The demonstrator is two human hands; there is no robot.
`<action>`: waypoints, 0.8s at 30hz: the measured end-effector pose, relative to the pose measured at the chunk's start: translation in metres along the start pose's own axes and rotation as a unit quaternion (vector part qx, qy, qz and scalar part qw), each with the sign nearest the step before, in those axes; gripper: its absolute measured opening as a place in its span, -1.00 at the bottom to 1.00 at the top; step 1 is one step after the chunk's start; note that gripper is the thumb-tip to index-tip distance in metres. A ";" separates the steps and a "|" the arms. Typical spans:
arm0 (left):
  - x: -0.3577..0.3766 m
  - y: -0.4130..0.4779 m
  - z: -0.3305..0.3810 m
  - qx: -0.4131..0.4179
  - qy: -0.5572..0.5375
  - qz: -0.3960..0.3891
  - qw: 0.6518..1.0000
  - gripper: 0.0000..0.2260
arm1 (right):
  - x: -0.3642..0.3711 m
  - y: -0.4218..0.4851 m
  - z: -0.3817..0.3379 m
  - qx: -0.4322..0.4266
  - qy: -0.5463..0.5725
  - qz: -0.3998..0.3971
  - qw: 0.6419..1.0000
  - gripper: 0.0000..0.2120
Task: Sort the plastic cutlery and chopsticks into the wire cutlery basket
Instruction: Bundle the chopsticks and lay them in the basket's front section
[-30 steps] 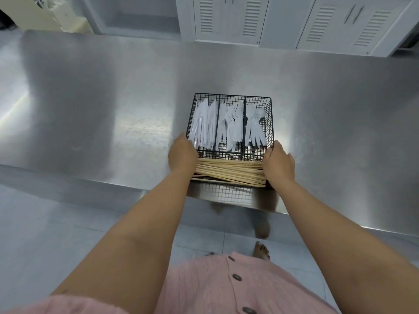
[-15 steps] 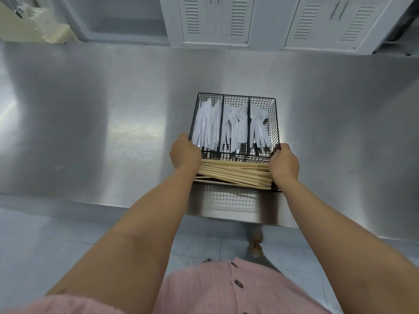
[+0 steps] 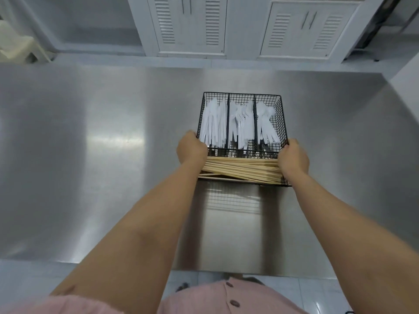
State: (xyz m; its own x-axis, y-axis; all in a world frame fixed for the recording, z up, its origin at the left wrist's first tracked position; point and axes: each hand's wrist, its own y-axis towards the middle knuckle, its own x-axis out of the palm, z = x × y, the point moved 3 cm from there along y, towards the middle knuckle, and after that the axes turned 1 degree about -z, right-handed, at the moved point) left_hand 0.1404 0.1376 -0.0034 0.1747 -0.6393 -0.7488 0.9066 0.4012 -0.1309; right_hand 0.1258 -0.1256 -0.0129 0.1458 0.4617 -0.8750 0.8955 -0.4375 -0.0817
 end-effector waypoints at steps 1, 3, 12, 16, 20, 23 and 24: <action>0.006 0.005 0.007 0.001 -0.001 -0.001 1.000 -0.77 | -0.001 0.011 0.004 -0.002 -0.002 0.000 1.000 -0.73; 0.019 0.014 0.020 0.000 -0.005 -0.002 1.000 -0.75 | -0.003 0.030 0.011 -0.003 -0.007 0.000 1.000 -0.73; 0.060 0.041 0.054 -0.012 0.000 0.001 1.000 -0.73 | -0.003 0.091 0.025 0.003 -0.025 -0.010 1.000 -0.73; 0.069 0.044 0.058 -0.014 0.004 0.003 1.000 -0.72 | 0.002 0.098 0.030 0.003 -0.035 -0.015 0.999 -0.73; 0.070 0.047 0.052 0.000 0.031 -0.017 0.999 -0.73 | 0.004 0.093 0.029 0.002 -0.041 -0.009 0.999 -0.71; 0.069 0.052 0.059 0.030 0.081 -0.041 0.995 -0.76 | -0.002 0.097 0.023 -0.011 -0.054 0.026 0.998 -0.70; 0.059 0.042 0.064 0.047 0.085 -0.037 0.995 -0.77 | -0.013 0.089 0.017 -0.033 -0.053 0.048 0.997 -0.70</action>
